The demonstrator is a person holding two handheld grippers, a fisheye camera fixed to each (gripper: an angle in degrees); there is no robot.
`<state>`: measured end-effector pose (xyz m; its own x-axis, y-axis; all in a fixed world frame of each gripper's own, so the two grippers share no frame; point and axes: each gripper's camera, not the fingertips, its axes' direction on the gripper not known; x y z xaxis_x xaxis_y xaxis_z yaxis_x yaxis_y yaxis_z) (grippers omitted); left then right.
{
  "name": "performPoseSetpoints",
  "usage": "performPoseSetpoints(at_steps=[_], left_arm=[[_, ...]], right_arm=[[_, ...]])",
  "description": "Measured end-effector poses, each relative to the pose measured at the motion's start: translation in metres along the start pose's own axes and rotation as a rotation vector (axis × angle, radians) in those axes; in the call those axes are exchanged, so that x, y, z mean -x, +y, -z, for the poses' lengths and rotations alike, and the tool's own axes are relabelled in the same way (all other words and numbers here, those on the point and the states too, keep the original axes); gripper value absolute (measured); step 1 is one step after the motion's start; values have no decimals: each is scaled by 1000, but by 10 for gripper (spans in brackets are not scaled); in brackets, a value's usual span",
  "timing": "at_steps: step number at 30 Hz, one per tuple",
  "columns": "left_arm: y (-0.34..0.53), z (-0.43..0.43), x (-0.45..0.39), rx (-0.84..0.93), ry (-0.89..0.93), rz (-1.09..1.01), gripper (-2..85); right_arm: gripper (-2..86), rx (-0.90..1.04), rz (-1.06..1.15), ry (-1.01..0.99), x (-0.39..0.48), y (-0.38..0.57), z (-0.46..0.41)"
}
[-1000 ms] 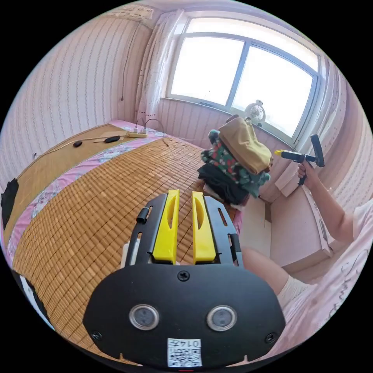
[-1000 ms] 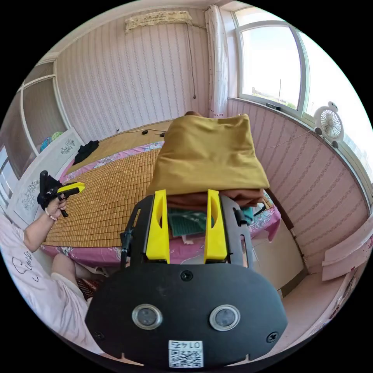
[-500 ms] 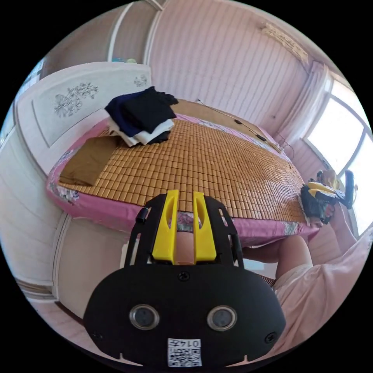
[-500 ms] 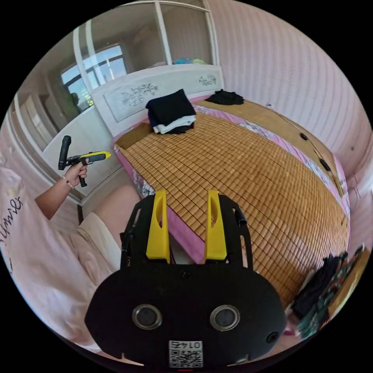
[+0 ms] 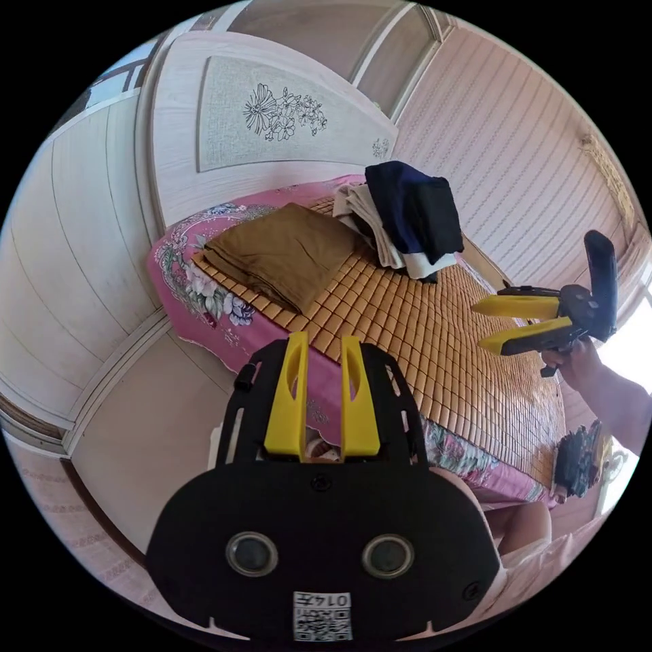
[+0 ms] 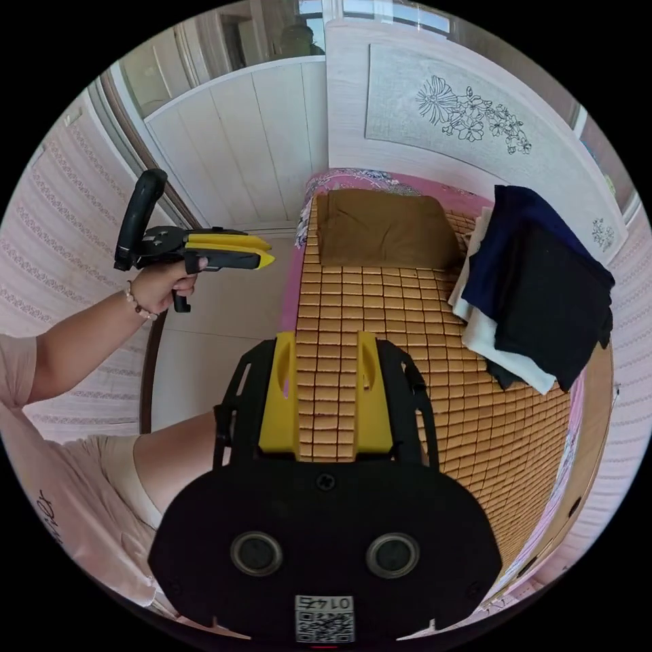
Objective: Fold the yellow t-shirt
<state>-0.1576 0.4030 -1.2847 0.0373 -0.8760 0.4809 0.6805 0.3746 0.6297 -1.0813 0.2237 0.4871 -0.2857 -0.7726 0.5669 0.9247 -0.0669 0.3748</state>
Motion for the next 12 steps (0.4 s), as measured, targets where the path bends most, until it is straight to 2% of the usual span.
performPoseSetpoints(at_steps=[6, 10, 12], left_arm=[[-92, -83, 36, 95, -45, 15, 94], [-109, -122, 55, 194, -47, 56, 81], [-107, -127, 61, 165, -75, 48, 60]], right_arm=[[124, 41, -148, -84, -65, -95, -82], [113, 44, -183, -88, -84, -125, -120], [79, 160, -141, -61, -89, -135, -149]])
